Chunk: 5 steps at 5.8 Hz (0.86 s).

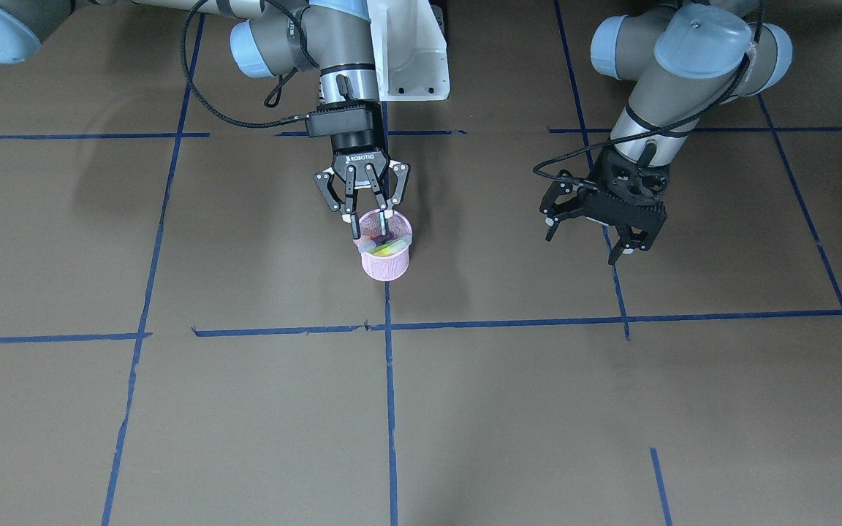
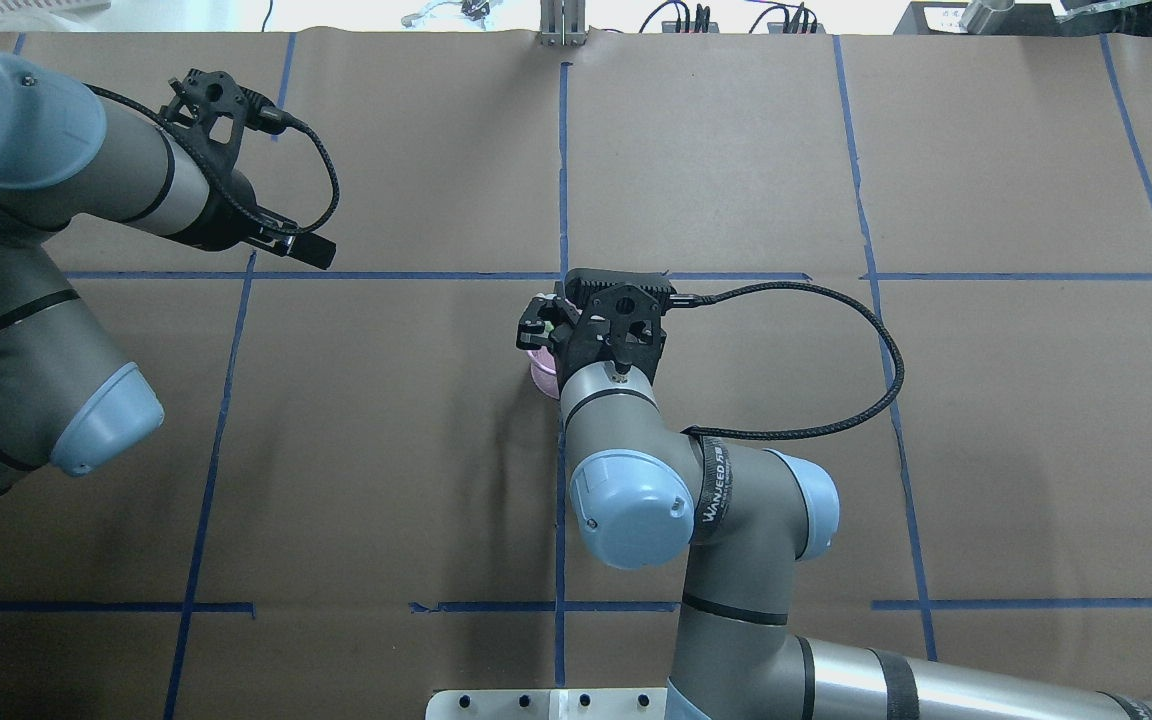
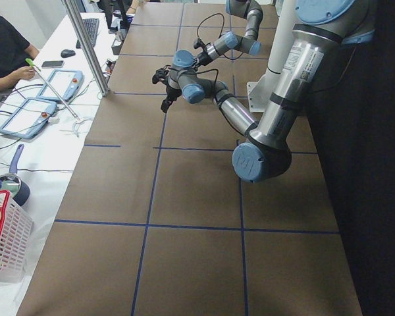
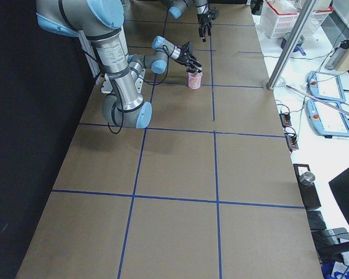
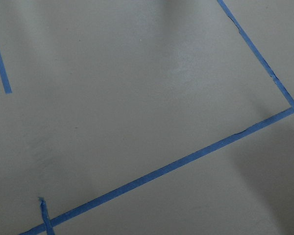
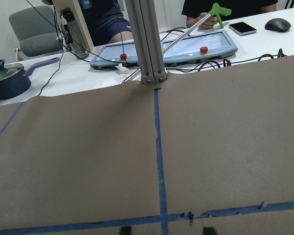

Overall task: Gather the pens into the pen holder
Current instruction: 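Open the right gripper to drop the marker in the cup, withdraw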

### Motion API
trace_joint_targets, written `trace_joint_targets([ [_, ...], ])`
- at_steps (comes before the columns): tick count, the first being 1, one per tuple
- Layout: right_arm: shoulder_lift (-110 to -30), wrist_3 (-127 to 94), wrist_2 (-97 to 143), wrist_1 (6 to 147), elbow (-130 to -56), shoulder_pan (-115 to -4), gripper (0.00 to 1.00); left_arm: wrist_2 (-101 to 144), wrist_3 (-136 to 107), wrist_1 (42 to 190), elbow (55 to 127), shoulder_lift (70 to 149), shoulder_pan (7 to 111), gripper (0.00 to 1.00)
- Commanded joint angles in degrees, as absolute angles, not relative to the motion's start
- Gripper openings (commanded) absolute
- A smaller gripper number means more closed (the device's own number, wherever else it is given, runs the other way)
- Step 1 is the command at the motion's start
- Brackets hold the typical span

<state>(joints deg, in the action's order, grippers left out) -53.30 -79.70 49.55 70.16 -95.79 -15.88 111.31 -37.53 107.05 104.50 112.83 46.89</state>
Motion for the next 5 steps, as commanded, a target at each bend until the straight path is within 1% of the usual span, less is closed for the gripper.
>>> trace_joint_targets([
  [1,-53.5,-79.1,52.0,70.3,-99.5,-16.3,1.0,111.4,-37.5,107.1,104.5,112.8,46.9,0.99],
  [2,-54.5,-78.5,59.5,71.3,-102.4,-19.7,1.0,111.4,-37.4,106.6,104.4,112.7,47.3,0.99],
  [3,-56.2,-75.9,65.3,72.1,-103.3,-23.4,1.0,113.4,-37.4,105.9,104.1,112.6,49.0,0.99],
  [4,-56.8,-74.5,73.1,74.6,-104.4,-27.7,1.0,117.8,-37.0,100.5,104.0,112.6,51.8,0.99],
  [5,-57.0,-73.1,84.9,80.7,-105.3,-33.9,1.0,120.7,-36.8,95.5,104.6,111.1,54.0,0.99],
])
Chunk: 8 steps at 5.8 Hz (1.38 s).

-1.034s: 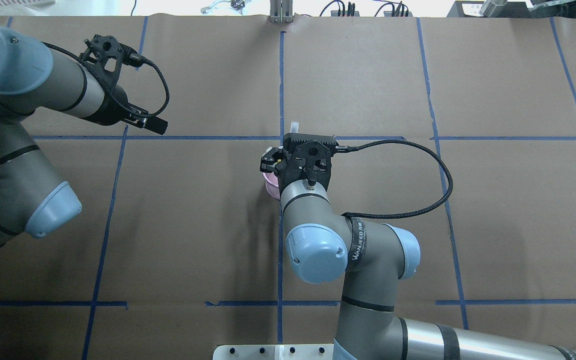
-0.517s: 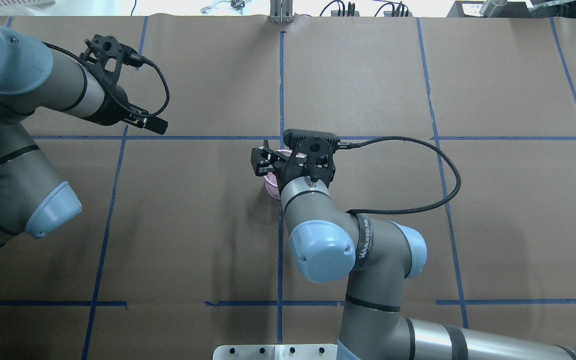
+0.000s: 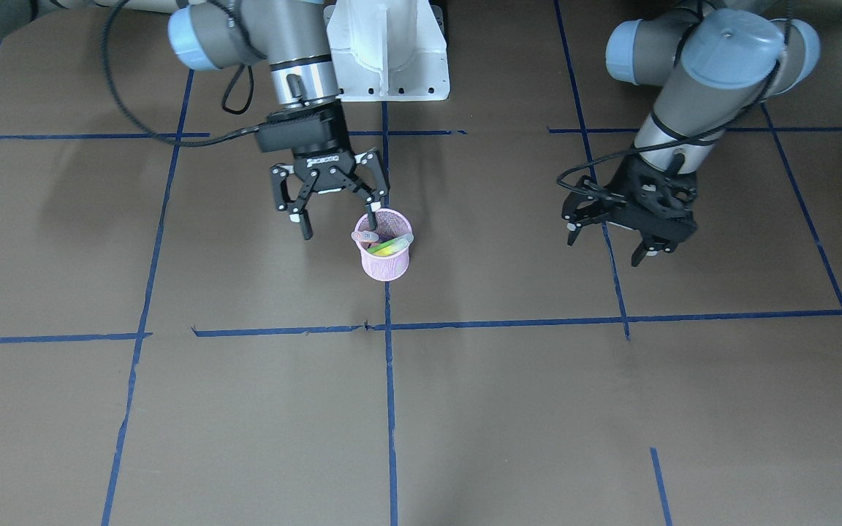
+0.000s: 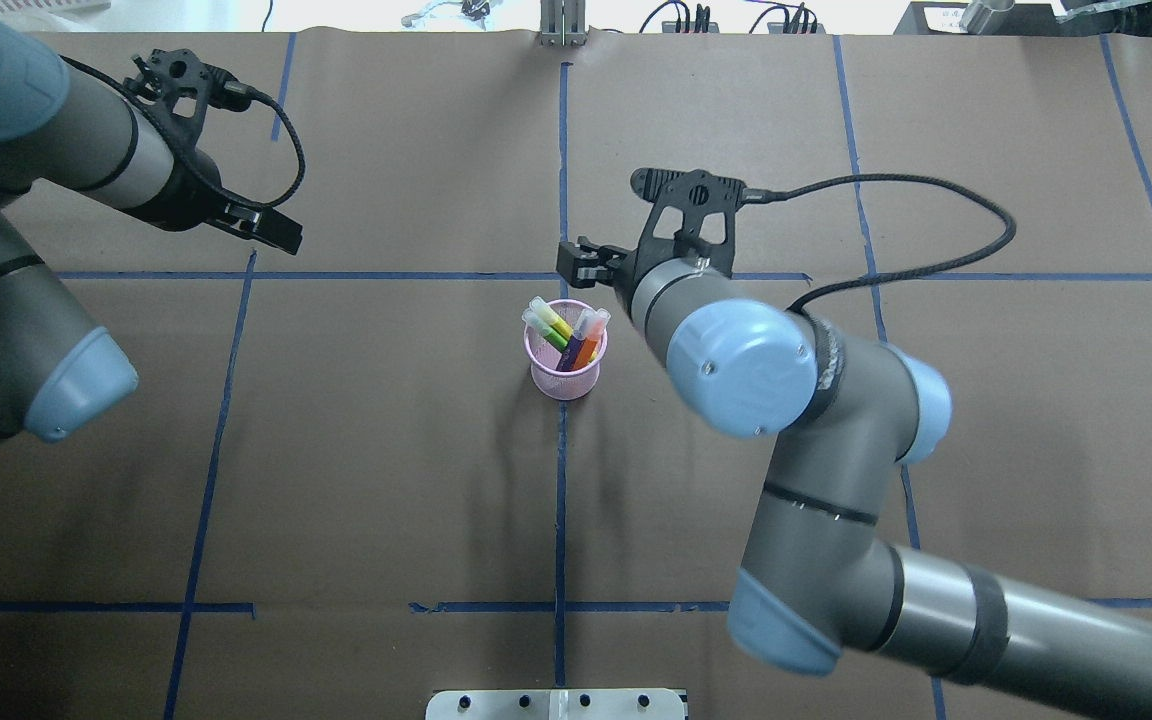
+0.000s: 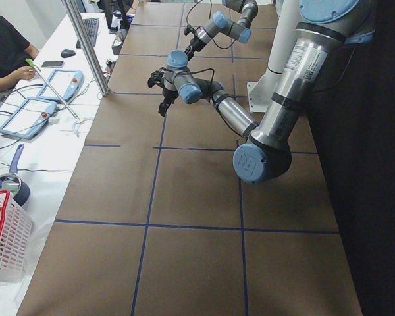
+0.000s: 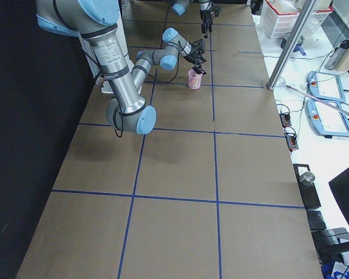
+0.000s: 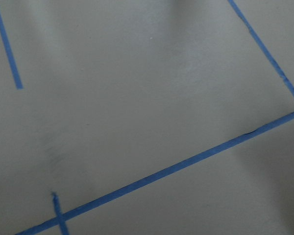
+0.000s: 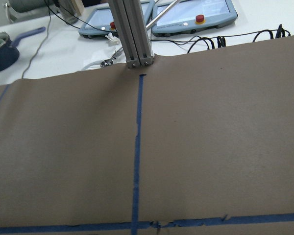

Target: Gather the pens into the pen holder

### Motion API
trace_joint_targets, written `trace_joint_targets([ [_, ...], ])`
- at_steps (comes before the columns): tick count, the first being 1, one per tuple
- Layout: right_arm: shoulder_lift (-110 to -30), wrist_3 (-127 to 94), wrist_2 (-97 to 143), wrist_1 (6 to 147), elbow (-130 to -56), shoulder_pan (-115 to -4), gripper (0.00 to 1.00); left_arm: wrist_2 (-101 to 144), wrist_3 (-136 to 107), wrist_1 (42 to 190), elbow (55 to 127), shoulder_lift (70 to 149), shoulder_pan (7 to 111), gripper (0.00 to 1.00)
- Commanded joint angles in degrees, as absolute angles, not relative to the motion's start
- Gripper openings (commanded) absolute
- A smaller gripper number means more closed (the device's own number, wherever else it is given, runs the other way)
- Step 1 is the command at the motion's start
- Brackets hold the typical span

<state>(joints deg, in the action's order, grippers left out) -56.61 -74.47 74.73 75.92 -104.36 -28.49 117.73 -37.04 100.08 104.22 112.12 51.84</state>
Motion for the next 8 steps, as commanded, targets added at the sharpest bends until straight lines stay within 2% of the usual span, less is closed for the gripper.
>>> trace_joint_targets([
  [1,-60.0,-68.0,95.1,80.9,-106.6,-39.9,1.0,124.0,-36.7,93.9,104.9,109.0,56.9,0.99],
  [2,-63.2,-61.1,106.3,81.0,-106.6,-47.2,1.0,124.3,-35.8,93.9,104.9,106.8,59.7,0.99],
  [4,-71.2,-45.1,118.3,82.9,-105.6,-57.4,1.0,124.4,-18.8,92.6,104.3,101.2,67.8,1.0],
  [6,-73.8,-27.4,123.4,94.8,-104.4,-64.9,1.0,133.1,-1.8,83.7,104.9,100.4,79.7,1.0],
  [8,-79.6,-6.8,135.7,94.4,-95.8,-78.1,1.0,133.9,8.4,78.8,101.7,99.3,86.1,1.0],
])
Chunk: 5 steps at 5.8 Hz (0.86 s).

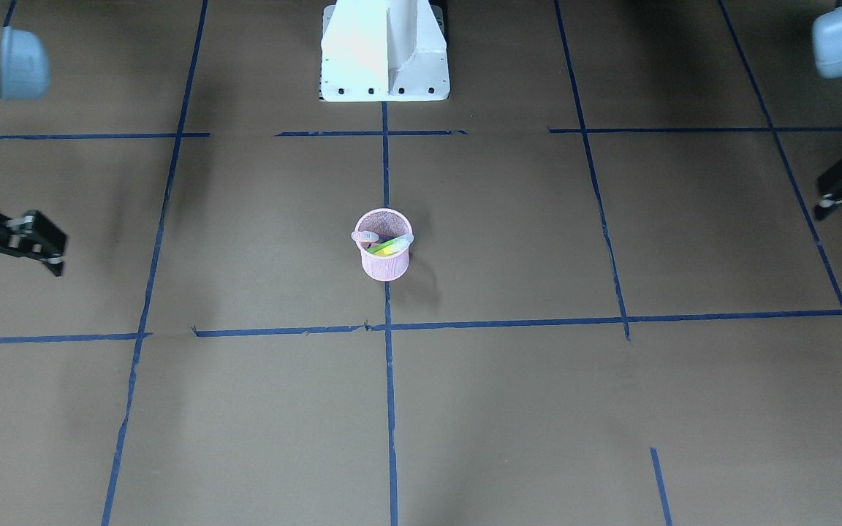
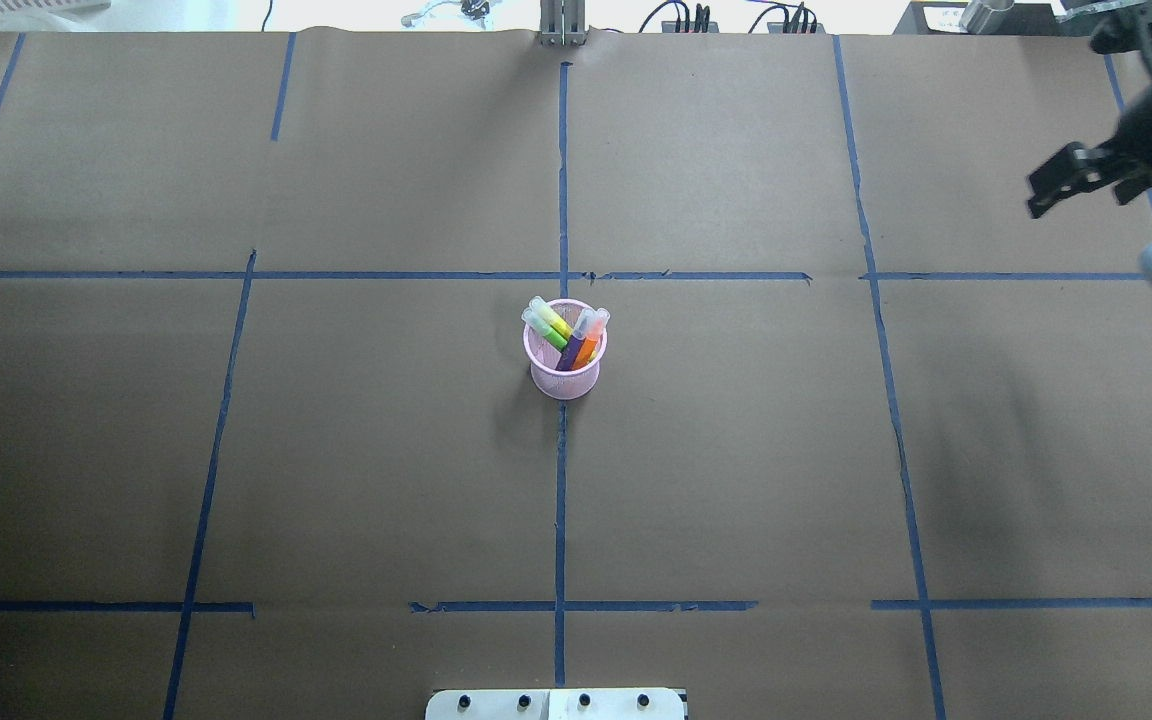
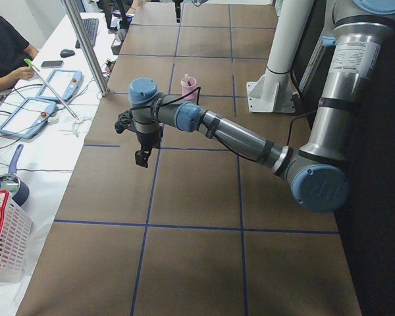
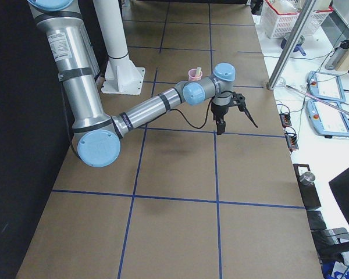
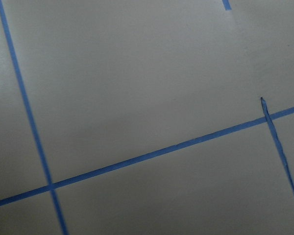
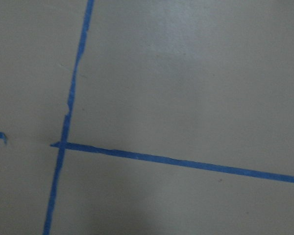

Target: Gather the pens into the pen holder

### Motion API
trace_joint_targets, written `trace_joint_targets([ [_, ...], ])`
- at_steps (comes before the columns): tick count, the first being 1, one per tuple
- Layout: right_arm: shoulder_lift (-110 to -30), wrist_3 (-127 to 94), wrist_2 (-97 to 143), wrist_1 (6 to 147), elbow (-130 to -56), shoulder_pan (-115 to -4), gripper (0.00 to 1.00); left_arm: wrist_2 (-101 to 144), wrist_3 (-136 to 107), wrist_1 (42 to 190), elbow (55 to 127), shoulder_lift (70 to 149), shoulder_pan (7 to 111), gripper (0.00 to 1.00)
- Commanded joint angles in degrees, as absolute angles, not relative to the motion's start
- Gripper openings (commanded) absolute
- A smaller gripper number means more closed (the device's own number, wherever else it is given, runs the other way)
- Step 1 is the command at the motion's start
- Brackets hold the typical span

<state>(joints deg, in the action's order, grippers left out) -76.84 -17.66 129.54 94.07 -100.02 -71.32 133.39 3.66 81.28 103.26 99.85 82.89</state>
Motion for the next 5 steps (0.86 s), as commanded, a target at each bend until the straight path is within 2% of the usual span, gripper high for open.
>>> trace_joint_targets([
  [1,-81.7,5.0,137.2,94.6,-91.4,-83.7,1.0,134.5,15.5,77.8,99.3,97.5,88.9,1.0],
  [2,-82.1,9.6,137.4,94.6,-86.3,-87.8,1.0,137.5,15.7,75.8,98.4,94.7,90.3,1.0],
  [3,-84.4,11.3,137.4,94.2,-86.5,-90.7,1.0,137.0,12.4,74.3,96.3,94.7,90.1,1.0],
  [5,-89.7,11.6,131.3,94.7,-91.8,-91.5,1.0,137.0,8.4,74.4,97.5,93.3,90.3,1.0],
])
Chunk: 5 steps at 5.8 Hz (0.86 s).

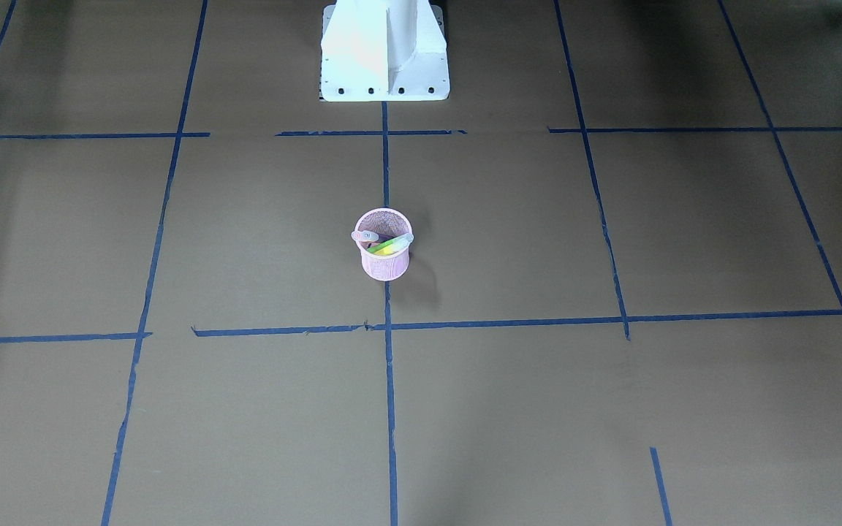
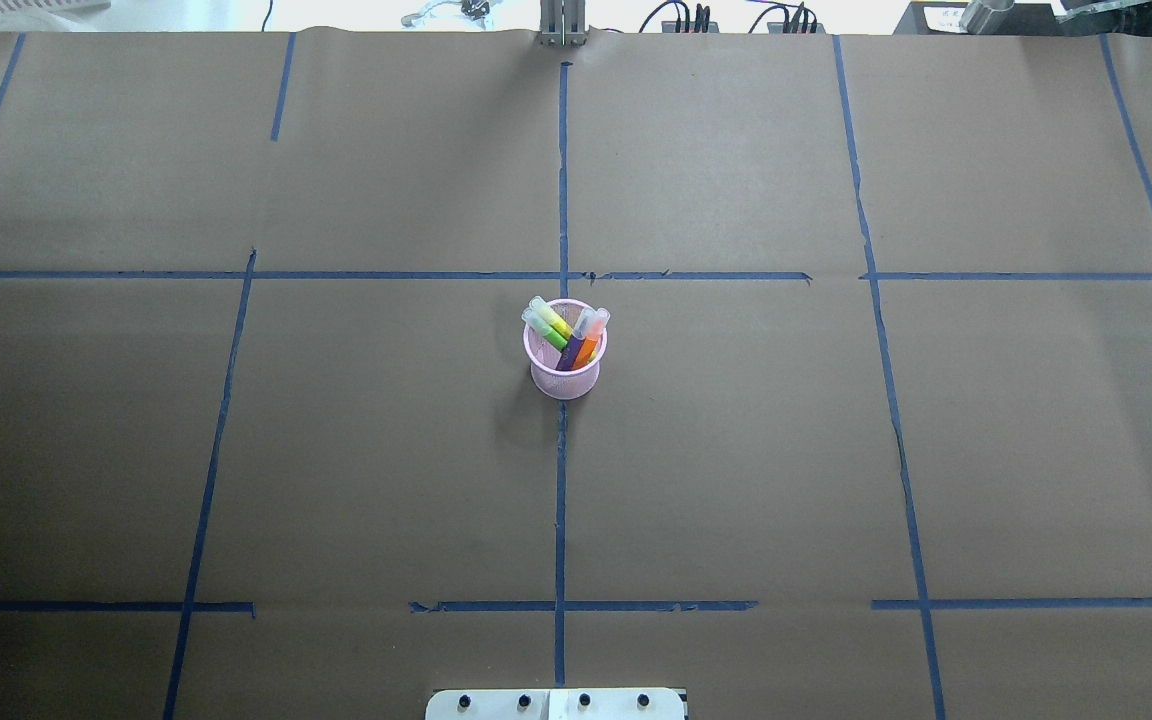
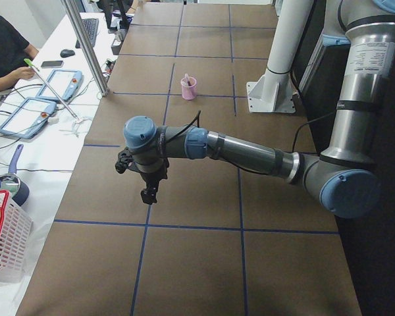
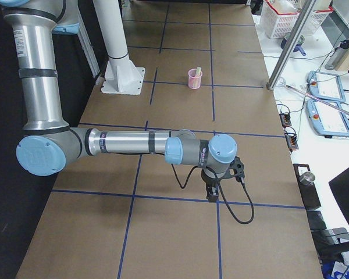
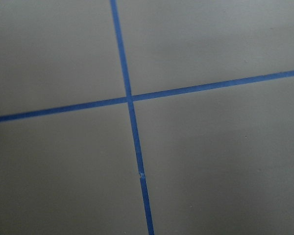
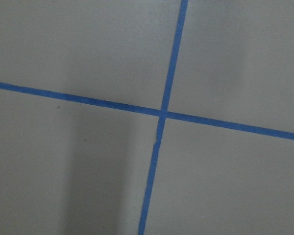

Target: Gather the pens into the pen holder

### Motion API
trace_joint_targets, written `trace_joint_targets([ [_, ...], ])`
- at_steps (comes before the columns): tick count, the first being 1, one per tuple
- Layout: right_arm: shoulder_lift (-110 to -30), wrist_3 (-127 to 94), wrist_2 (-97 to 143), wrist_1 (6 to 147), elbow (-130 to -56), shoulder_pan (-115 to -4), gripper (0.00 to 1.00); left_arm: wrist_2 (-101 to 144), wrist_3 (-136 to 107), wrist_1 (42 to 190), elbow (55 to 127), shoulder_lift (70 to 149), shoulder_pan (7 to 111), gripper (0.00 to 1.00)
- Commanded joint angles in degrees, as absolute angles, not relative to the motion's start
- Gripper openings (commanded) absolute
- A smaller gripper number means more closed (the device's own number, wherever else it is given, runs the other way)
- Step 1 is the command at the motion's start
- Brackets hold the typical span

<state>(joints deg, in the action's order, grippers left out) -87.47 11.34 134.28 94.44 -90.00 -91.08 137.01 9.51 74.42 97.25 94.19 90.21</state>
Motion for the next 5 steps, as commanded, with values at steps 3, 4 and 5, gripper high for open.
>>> trace_joint_targets([
  [3,-90.4,11.3,131.7,94.1,-93.2,-90.4,1.0,137.1,9.8,75.1,97.6,89.0,90.4,1.0],
  [4,-90.4,10.9,131.9,94.3,-94.4,-90.4,1.0,136.2,11.0,75.3,96.6,89.5,91.7,1.0],
  [5,-90.1,10.7,133.0,94.4,-94.6,-89.5,1.0,135.4,11.1,77.1,96.6,88.7,91.9,1.0],
])
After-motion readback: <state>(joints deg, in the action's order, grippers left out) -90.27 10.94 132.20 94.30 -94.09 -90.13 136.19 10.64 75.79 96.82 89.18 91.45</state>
